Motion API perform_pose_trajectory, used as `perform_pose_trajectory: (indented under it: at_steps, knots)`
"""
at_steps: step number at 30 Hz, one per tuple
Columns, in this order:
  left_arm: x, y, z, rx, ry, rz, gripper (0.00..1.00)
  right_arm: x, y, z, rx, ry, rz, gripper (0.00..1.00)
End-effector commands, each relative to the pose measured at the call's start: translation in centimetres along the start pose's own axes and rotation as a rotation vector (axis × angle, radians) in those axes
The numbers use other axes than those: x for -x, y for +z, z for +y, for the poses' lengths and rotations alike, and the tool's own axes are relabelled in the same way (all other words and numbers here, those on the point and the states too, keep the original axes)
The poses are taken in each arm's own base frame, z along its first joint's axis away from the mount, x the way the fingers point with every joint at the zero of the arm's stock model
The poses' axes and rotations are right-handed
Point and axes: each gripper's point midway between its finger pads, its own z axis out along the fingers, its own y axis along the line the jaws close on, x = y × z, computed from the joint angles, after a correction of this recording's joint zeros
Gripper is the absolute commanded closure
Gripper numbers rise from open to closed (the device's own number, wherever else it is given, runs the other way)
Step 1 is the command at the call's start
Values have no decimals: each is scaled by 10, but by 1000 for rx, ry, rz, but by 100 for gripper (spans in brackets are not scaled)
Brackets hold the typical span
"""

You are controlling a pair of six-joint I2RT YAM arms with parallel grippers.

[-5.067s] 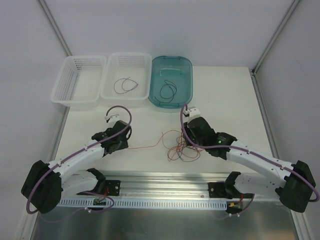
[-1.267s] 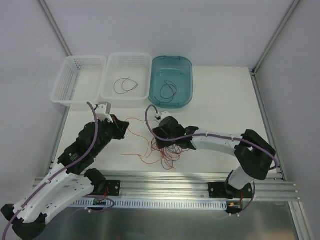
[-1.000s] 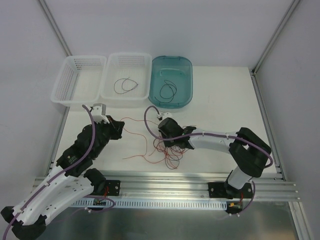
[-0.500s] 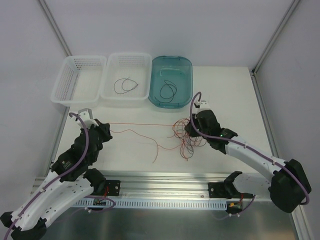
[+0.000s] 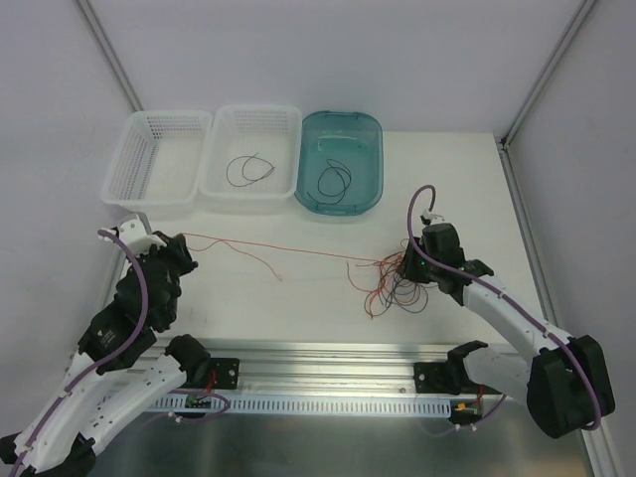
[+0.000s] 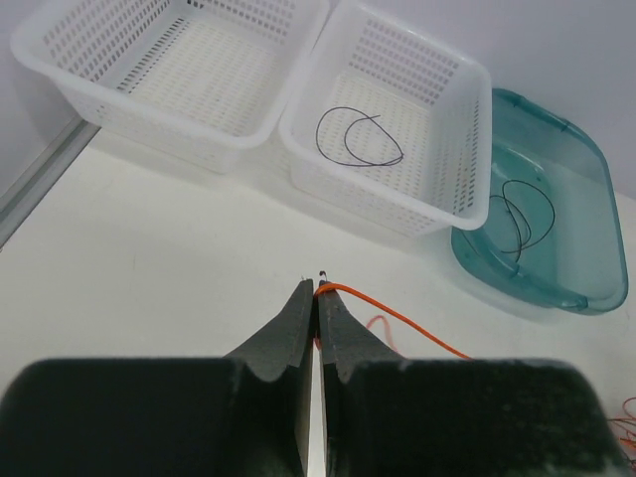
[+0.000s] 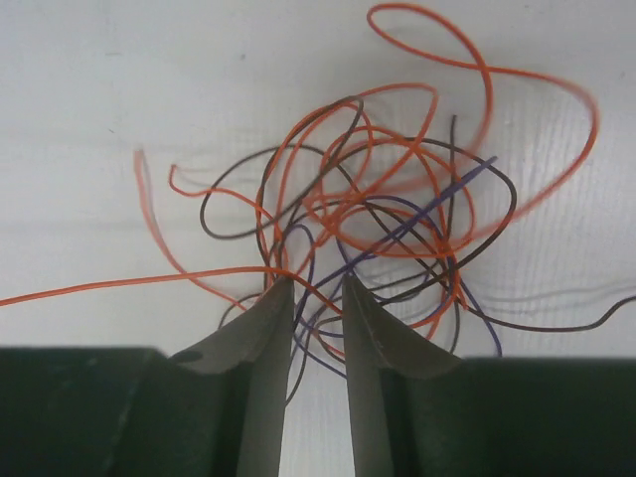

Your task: Untangle the cables

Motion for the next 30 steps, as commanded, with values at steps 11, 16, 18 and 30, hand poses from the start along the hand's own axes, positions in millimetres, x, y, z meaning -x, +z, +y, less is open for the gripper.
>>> perform_pose_trajectory:
  at_steps: [11,16,18,30]
  knots:
    - [14,3,1,38,117,2,100,4,-23,-12,-90,-130,12,44]
    - [1,3,-15,-51,129,57,100,18,-57,46,79,-357,-54,42]
    - [-3,4,-21,-77,139,78,100,20,-65,66,140,-439,-72,41]
    - [-2,-2,-26,-131,136,90,100,8,-17,101,103,-749,29,40]
